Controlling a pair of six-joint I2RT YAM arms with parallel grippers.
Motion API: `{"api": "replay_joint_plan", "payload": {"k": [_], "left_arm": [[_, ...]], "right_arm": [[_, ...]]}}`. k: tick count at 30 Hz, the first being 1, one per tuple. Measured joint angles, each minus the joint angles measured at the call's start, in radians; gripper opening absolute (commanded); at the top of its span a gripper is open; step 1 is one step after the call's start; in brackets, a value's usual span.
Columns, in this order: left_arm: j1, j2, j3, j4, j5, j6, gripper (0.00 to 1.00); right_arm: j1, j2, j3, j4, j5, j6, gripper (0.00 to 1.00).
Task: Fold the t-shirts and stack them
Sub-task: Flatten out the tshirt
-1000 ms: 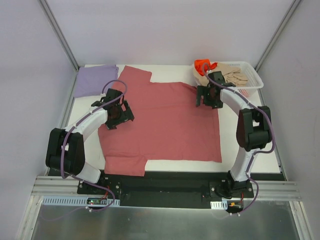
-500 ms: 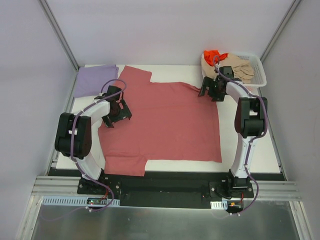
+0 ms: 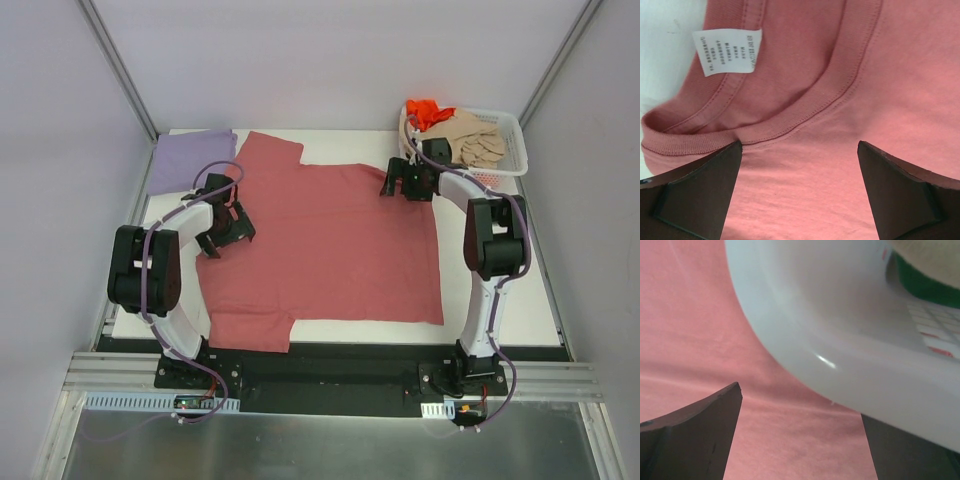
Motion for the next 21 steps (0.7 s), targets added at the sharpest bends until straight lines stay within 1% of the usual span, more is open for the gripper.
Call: {"api": "replay_joint_plan", "payload": {"k": [6, 7, 10, 12, 13, 16, 19, 21], "left_arm": [[0.026, -0.001, -0.013, 0.005, 0.000, 0.003, 0.99], [0.028, -0.001, -0.013, 0.005, 0.000, 0.005, 0.99], [0.031, -0.001, -0.014, 0.006, 0.000, 0.008, 0.99], [0.032, -0.002, -0.015, 0.006, 0.000, 0.013, 0.99], [0.034, -0.002, -0.016, 0.007, 0.001, 0.015, 0.99], [0.036, -0.006, -0.019, 0.008, 0.001, 0.018, 0.99], [0.036, -0.010, -0.023, 0.011, 0.002, 0.022, 0.99], [0.036, -0.011, -0.024, 0.013, 0.002, 0.022, 0.99]], "right_arm": [[0.048, 0.014, 0.041, -0.042, 0.127, -0.026, 0.99], [0.052, 0.014, 0.041, -0.042, 0.146, -0.025, 0.95], [0.052, 0.018, 0.056, -0.056, 0.159, 0.032, 0.93], [0.019, 0.023, 0.079, -0.077, 0.090, 0.124, 0.92], [-0.016, 0.027, 0.093, -0.084, 0.014, 0.200, 0.92], [-0.109, 0.030, 0.100, -0.088, -0.148, 0.356, 0.94], [-0.177, 0.030, 0.097, -0.074, -0.234, 0.454, 0.94], [-0.198, 0.030, 0.097, -0.054, -0.272, 0.493, 0.94]]}}
